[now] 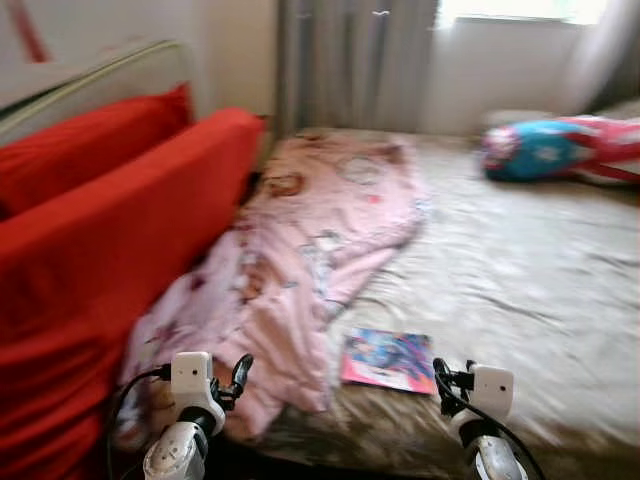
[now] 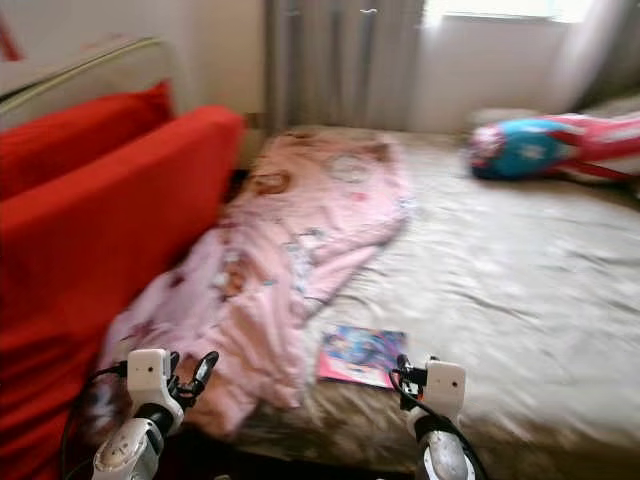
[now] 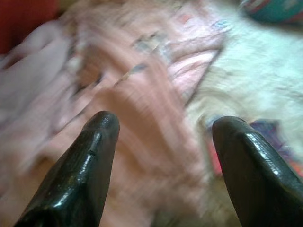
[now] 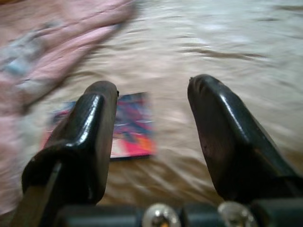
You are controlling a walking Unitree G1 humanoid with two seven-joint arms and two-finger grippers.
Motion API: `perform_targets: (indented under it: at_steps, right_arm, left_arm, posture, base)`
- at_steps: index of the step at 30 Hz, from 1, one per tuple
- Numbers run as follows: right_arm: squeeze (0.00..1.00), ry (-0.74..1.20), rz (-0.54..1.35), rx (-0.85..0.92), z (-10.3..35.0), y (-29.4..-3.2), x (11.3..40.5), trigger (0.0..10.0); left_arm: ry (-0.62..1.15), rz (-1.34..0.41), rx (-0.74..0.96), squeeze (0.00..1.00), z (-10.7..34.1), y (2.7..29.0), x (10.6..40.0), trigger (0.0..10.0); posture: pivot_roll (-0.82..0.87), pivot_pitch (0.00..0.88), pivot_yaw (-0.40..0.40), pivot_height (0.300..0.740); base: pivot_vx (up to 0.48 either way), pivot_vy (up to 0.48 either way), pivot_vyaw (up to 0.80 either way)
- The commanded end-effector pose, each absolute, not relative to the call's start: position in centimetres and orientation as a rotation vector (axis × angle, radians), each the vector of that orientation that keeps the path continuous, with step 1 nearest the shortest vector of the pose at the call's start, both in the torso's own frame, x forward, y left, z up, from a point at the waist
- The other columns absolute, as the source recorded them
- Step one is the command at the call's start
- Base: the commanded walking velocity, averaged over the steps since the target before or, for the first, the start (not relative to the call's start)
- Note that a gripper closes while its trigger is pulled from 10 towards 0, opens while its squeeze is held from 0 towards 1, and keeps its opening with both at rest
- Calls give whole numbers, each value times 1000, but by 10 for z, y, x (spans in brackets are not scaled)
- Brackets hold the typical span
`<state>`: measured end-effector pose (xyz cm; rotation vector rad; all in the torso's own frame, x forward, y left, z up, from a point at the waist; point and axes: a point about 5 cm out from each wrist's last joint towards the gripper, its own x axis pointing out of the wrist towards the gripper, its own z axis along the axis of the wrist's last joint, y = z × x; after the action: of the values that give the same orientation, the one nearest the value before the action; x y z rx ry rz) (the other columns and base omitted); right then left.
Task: Clean up the room
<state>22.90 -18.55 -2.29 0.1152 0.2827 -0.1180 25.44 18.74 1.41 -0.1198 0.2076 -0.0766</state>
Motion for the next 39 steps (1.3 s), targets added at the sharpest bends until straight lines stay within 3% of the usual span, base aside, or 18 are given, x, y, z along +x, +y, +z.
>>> perform_targets:
  at_steps: [1, 39]
  right_arm:
    - [0, 274, -103, 122, -21, -183, 232, 10000]
    - [0, 294, -85, 142, -26, -176, 229, 10000]
  left_arm:
    - [219, -79, -117, 0, 13, 186, 253, 10000]
    - [225, -82, -118, 0, 16, 188, 253, 10000]
  posture:
    - [-29, 0, 9, 644]
    - [-17, 0, 27, 644]
  base:
    - [0, 0, 0]
    - [0, 0, 0]
